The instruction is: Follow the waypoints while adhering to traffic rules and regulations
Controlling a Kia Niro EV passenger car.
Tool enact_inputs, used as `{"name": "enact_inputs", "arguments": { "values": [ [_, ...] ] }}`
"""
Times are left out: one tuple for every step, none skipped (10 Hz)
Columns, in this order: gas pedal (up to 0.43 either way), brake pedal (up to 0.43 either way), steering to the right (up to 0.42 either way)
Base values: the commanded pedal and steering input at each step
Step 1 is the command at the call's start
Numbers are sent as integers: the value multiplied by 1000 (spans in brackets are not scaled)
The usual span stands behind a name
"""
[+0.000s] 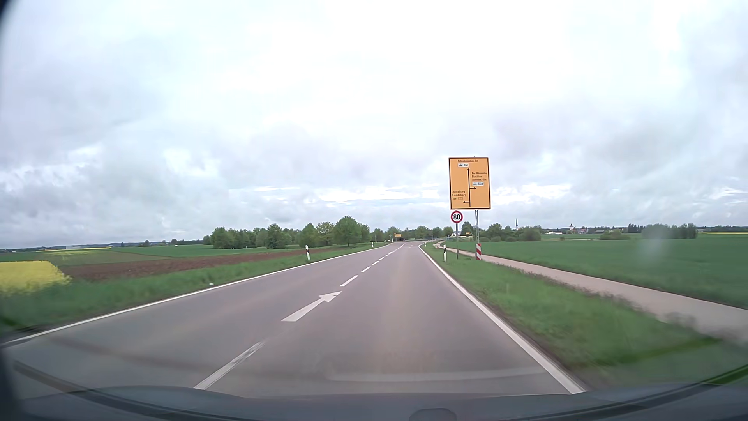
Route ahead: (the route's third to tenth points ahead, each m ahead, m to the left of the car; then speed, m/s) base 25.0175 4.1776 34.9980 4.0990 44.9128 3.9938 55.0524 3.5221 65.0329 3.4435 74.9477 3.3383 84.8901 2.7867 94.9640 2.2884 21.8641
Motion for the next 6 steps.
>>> {"name": "enact_inputs", "arguments": {
  "values": [
    [0,0,4],
    [0,0,4],
    [0,0,4],
    [0,0,3],
    [0,0,3],
    [0,0,2]
  ]
}}
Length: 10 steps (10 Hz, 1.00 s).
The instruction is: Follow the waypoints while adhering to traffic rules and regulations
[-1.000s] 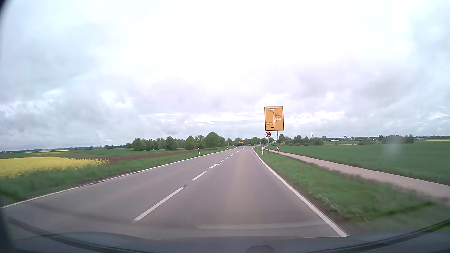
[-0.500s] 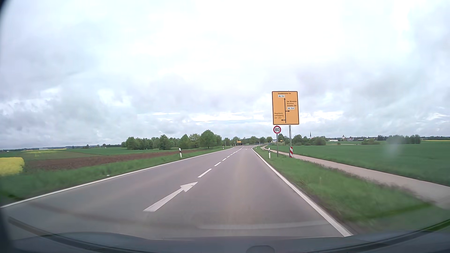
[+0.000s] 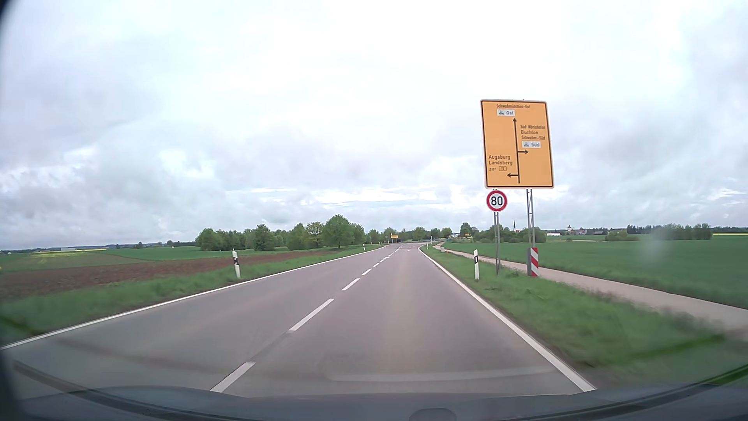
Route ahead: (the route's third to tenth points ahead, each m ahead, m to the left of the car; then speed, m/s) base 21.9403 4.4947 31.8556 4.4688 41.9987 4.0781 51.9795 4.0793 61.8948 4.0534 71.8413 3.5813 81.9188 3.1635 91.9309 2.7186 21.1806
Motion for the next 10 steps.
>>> {"name": "enact_inputs", "arguments": {
  "values": [
    [87,0,2],
    [157,0,2],
    [157,0,2],
    [157,0,2],
    [157,0,3],
    [157,0,2],
    [157,0,2],
    [157,0,2],
    [157,0,2],
    [157,0,2]
  ]
}}
